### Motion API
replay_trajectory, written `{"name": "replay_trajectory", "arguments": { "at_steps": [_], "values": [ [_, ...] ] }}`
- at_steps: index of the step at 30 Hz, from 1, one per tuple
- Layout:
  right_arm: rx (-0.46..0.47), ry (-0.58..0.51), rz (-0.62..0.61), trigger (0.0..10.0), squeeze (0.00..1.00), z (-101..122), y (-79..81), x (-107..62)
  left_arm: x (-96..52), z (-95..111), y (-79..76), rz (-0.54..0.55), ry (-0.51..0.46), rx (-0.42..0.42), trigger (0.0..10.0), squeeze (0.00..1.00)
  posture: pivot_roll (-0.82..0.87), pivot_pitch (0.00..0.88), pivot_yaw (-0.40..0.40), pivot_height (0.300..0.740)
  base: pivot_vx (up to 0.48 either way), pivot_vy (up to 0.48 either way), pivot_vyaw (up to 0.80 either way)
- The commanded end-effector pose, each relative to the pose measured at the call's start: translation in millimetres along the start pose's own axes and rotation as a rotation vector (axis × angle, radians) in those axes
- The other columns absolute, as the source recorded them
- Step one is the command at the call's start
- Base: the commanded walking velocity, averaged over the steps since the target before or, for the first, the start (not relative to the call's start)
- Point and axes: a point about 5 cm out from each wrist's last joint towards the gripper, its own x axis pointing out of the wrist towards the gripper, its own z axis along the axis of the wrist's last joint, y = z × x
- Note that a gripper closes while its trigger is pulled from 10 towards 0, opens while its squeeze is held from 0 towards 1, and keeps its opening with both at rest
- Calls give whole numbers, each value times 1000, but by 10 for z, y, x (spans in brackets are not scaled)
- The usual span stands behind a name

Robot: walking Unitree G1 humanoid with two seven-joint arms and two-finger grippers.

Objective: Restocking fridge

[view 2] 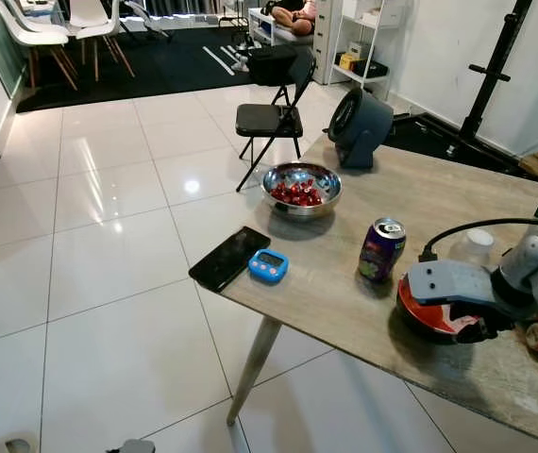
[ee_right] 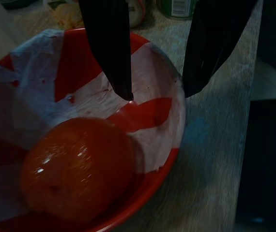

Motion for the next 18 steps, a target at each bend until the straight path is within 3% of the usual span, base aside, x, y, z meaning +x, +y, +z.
{"name": "replay_trajectory", "arguments": {
  "at_steps": [1,11,18],
  "values": [
    [-16,13,17,10000,0,8,5,44,-15,-148,-49,-20,52,-8,10000,0,-52,50,-26,740,0,0,0],
    [-24,34,12,10000,0,14,-21,156,2,-125,-106,-26,49,-8,10000,0,-52,42,-32,740,0,0,0],
    [-25,36,10,10000,0,23,-26,224,-19,-122,-4,-15,49,-8,10000,0,-49,38,-32,740,0,0,0]
  ]
}}
